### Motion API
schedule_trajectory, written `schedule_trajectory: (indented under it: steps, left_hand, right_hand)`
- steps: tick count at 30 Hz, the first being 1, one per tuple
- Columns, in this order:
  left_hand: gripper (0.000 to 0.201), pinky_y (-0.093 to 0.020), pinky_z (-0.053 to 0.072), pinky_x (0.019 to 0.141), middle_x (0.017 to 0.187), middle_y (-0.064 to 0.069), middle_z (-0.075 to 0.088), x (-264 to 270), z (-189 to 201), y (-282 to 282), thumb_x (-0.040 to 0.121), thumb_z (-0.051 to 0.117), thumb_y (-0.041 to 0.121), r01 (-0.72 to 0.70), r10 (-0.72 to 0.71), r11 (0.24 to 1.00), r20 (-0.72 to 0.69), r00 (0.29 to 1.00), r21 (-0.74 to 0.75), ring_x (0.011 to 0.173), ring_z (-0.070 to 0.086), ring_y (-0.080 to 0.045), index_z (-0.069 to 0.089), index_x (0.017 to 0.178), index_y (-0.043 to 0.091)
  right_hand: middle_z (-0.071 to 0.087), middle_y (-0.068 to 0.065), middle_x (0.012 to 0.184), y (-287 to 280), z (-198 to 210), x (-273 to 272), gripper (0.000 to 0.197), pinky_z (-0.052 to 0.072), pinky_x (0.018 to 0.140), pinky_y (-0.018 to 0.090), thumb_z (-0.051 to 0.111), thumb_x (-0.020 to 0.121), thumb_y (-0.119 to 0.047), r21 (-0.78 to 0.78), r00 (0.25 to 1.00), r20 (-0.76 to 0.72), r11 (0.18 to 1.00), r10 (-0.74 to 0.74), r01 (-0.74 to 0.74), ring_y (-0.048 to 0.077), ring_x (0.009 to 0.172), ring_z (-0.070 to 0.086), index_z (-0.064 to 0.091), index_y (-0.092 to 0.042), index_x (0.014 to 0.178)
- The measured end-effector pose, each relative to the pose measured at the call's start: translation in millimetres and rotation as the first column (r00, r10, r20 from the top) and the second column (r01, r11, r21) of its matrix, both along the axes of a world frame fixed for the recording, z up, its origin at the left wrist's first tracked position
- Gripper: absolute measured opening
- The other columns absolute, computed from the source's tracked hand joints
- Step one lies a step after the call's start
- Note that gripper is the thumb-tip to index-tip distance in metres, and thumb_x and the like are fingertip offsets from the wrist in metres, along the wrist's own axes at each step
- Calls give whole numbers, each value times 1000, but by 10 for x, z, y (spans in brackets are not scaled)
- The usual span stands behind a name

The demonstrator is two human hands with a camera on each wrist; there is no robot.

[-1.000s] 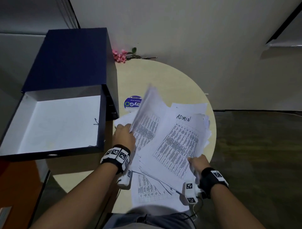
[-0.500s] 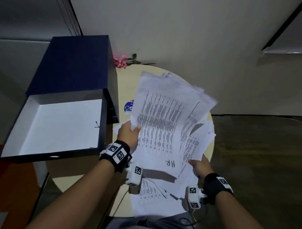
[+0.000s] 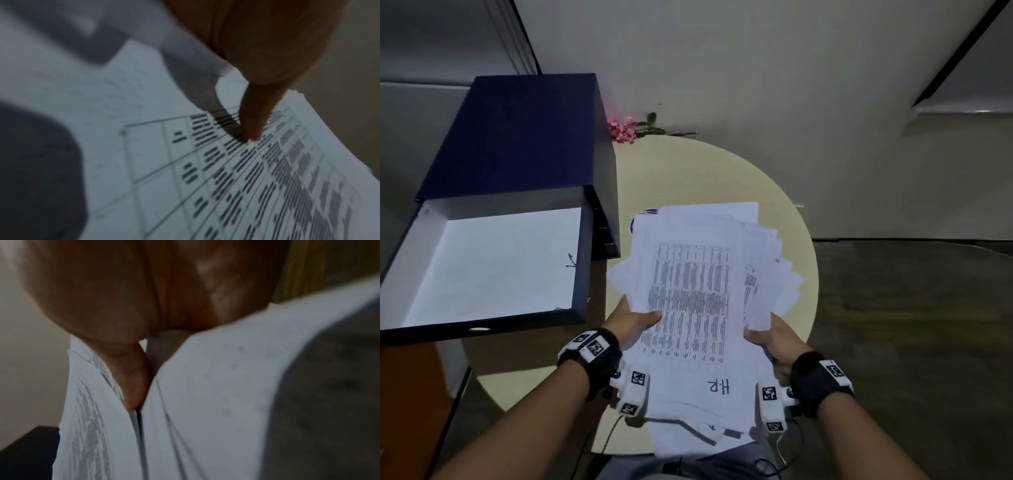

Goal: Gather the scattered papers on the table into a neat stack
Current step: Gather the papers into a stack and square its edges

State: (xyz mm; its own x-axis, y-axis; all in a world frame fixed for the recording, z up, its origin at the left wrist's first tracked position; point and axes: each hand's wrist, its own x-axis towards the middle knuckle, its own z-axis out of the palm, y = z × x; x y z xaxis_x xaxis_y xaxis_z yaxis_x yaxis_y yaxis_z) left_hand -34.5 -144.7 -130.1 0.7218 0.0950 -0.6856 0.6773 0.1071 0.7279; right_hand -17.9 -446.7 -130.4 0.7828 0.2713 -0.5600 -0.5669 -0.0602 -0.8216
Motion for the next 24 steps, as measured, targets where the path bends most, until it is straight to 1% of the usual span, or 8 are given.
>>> schedule_trajectory:
  steps: [2,4,6,8,12,19,22,24]
  left_hand:
    - [65,-40,40,104,132,-7,59,-114,-140,133,81,78,18,32,-28,995,-46,999,94,122,56,-26,48,137,5]
    - [80,-48,41,105,132,-12,61,-231,-470,322,66,89,33,-46,58,989,-81,995,142,119,58,-29,52,133,11]
    - [96,-42,44,98,139,-13,54,-366,-527,390,58,89,50,-62,102,978,-195,976,199,114,57,-29,47,137,16]
    - [74,-37,46,86,129,-18,58,-526,-435,425,72,82,44,-90,213,924,-305,928,371,102,57,-32,54,126,1]
    - [60,-38,46,81,106,-21,63,-682,-597,531,77,80,32,-165,293,900,-279,914,404,93,59,-35,60,112,-13]
    - [48,-37,39,94,116,-11,57,-640,-563,543,81,76,25,-163,234,944,-236,943,286,120,52,-33,63,118,-3]
    - [43,-35,40,92,122,-16,63,-638,-595,582,81,76,30,-167,236,944,-230,944,285,112,55,-32,68,110,0]
    - [45,-34,41,85,118,-18,64,-645,-612,582,82,74,35,-133,219,939,-253,942,317,103,56,-31,68,109,0]
  right_hand:
    - [69,1,128,115,72,-25,48,52,101,39,61,93,3,7,990,-30,990,139,-139,16,113,68,55,-18,136]
    - [71,-2,116,227,108,-24,39,55,69,15,58,97,-3,-33,975,-84,977,205,-209,2,79,69,53,-27,128]
    - [65,-4,96,329,29,-21,28,41,44,12,57,99,-9,-198,986,-115,970,122,-143,7,56,54,48,-29,118]
    - [61,6,94,386,-110,-2,32,52,54,27,58,93,-9,-346,988,-99,935,-122,81,19,67,58,55,-12,124]
    - [38,19,138,302,-216,68,59,46,98,46,65,86,-30,-796,964,5,582,-266,165,39,125,43,43,-9,137]
    - [60,20,122,395,-259,150,102,57,78,43,76,60,-29,-553,819,-75,708,-568,440,33,97,66,23,-12,146]
    - [66,17,88,408,-273,89,46,51,56,26,80,80,-11,-379,852,-160,828,-498,413,23,62,64,52,4,114]
    - [72,18,92,410,-282,45,26,53,58,27,77,82,-4,-359,897,-139,866,-419,349,26,69,67,62,3,102]
